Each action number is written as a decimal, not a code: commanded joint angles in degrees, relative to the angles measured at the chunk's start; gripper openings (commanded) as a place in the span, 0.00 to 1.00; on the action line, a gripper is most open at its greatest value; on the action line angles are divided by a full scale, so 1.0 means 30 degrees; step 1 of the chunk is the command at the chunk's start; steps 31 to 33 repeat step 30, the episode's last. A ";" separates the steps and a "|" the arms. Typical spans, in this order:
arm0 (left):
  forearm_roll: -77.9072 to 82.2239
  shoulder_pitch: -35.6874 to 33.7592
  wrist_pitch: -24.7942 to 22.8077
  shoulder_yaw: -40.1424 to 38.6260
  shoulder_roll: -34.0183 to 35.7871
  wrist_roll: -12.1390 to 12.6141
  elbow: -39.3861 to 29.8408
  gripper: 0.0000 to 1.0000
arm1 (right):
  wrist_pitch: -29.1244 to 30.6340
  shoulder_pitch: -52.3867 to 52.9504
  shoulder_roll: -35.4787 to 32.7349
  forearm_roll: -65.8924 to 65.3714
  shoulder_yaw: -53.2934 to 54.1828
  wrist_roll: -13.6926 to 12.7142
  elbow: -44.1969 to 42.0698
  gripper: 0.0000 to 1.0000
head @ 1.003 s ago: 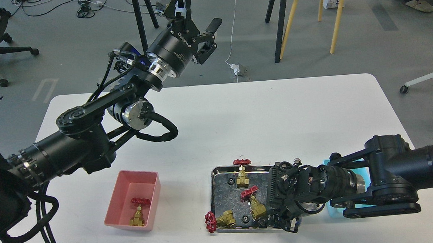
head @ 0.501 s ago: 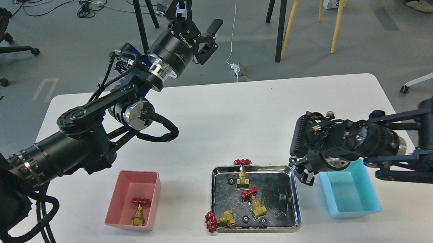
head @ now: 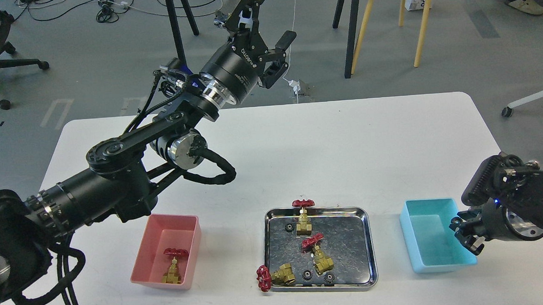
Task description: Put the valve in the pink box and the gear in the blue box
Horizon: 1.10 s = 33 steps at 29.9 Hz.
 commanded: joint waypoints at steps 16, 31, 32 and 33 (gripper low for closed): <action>-0.0261 -0.2695 -0.7663 -0.0209 0.1524 0.0001 0.6821 0.99 | 0.0001 -0.0831 0.6713 2.2526 1.6908 0.0449 -1.6011 1.00; -0.4158 -0.1938 -0.7663 -0.2640 -0.1053 0.0001 1.4358 1.00 | 0.0001 -0.2237 1.5953 3.8284 2.1024 0.1710 -2.8601 1.00; -0.4158 -0.1938 -0.7663 -0.2640 -0.1053 0.0001 1.4358 1.00 | 0.0001 -0.2237 1.5953 3.8284 2.1024 0.1710 -2.8601 1.00; -0.4158 -0.1938 -0.7663 -0.2640 -0.1053 0.0001 1.4358 1.00 | 0.0001 -0.2237 1.5953 3.8284 2.1024 0.1710 -2.8601 1.00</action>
